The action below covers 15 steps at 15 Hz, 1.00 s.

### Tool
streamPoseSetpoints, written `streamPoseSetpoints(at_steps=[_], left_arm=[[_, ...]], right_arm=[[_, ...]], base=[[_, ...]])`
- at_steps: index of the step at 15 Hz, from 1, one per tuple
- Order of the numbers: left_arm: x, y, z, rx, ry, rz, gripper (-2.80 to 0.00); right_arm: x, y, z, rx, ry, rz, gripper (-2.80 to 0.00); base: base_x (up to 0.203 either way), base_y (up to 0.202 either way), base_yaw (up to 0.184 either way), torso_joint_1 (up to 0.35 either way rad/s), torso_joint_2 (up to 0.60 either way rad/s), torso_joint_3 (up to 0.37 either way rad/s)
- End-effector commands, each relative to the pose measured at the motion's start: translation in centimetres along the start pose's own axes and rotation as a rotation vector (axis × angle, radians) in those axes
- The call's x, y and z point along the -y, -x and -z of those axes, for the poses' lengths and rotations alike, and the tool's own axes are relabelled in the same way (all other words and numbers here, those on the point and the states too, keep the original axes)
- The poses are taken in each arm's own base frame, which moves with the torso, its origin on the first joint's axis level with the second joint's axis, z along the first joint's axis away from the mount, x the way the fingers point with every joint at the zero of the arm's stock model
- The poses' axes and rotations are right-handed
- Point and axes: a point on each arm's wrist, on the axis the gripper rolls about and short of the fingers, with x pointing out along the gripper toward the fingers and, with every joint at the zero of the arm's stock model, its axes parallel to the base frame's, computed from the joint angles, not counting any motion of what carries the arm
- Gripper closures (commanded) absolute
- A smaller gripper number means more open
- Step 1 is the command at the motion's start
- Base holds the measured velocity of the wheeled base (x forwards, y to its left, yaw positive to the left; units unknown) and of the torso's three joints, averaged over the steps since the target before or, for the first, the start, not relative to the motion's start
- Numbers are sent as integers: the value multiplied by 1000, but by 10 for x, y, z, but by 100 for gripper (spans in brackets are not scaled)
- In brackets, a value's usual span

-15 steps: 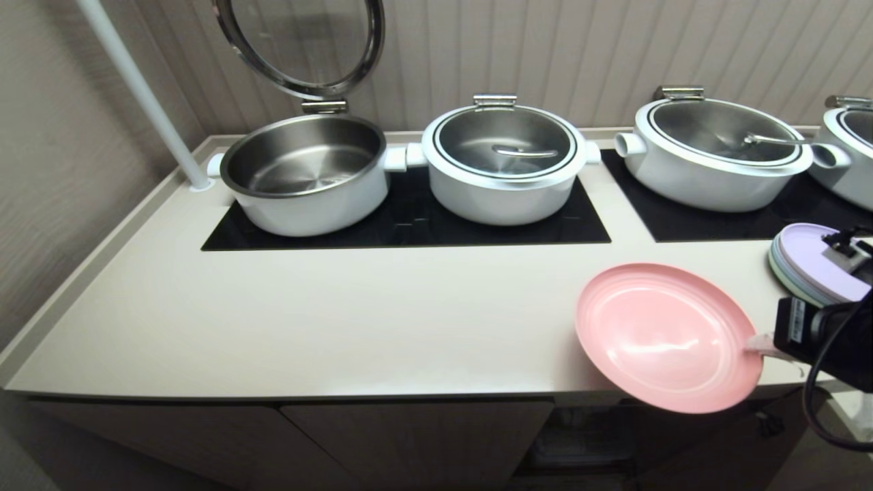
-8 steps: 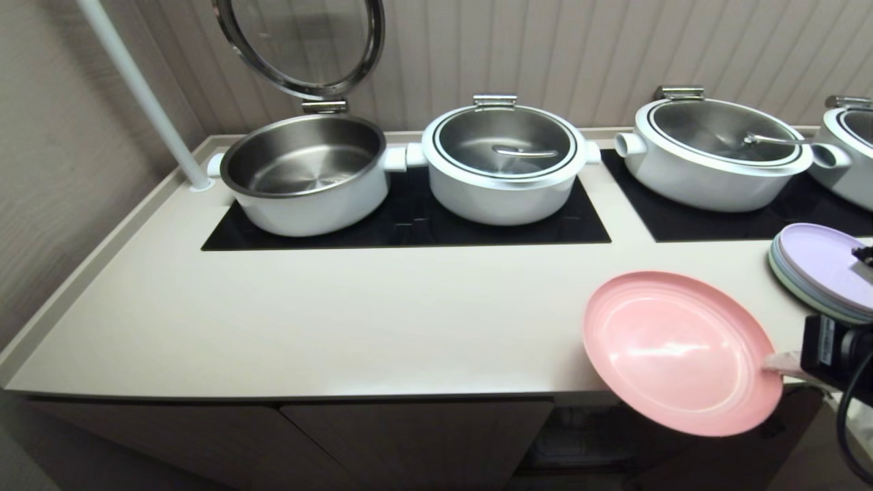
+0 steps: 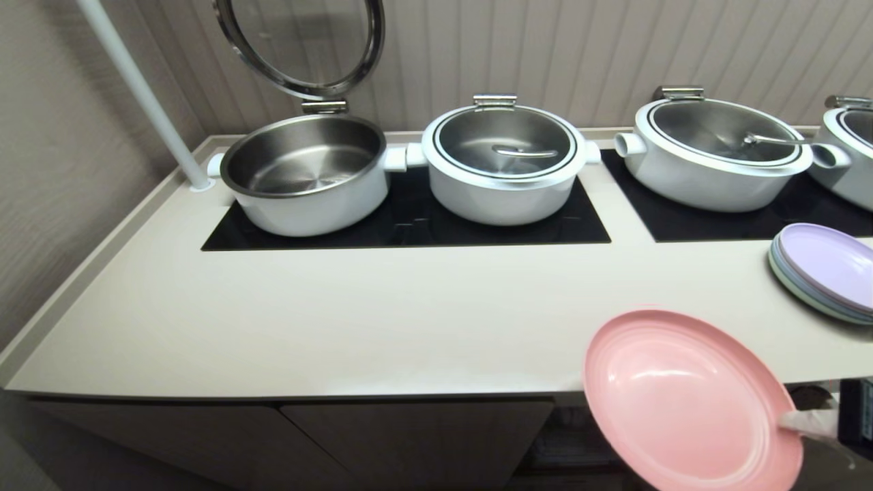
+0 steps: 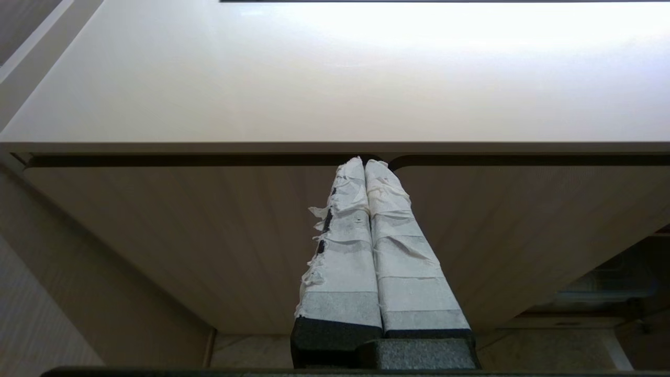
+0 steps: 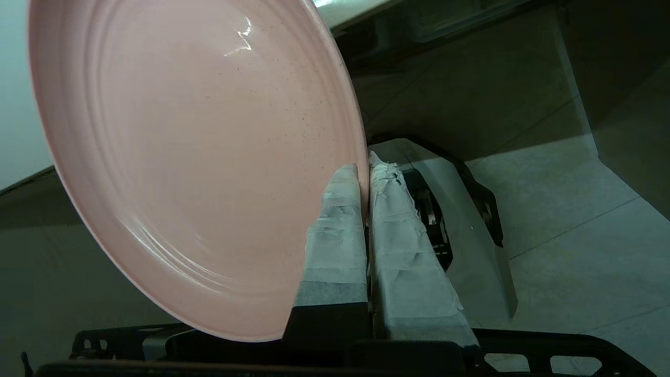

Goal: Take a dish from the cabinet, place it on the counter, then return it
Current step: Put it back into the cabinet

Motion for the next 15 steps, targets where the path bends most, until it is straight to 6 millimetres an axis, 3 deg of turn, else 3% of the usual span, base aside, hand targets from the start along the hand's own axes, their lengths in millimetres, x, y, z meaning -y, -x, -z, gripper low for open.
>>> streamPoseSetpoints(at_steps=[1, 11, 15], left_arm=[[0, 0, 0, 1, 0, 0, 0], [0, 0, 0, 1, 1, 0, 0], [0, 0, 0, 1, 1, 0, 0]], right_arm=[[3, 12, 13, 28, 7, -33, 0], [24, 32, 67, -77, 86, -58, 0], [29, 32, 77, -125, 100, -48, 0]], base=[[0, 0, 0, 0, 0, 0], [0, 0, 0, 0, 0, 0], [0, 0, 0, 0, 0, 0]])
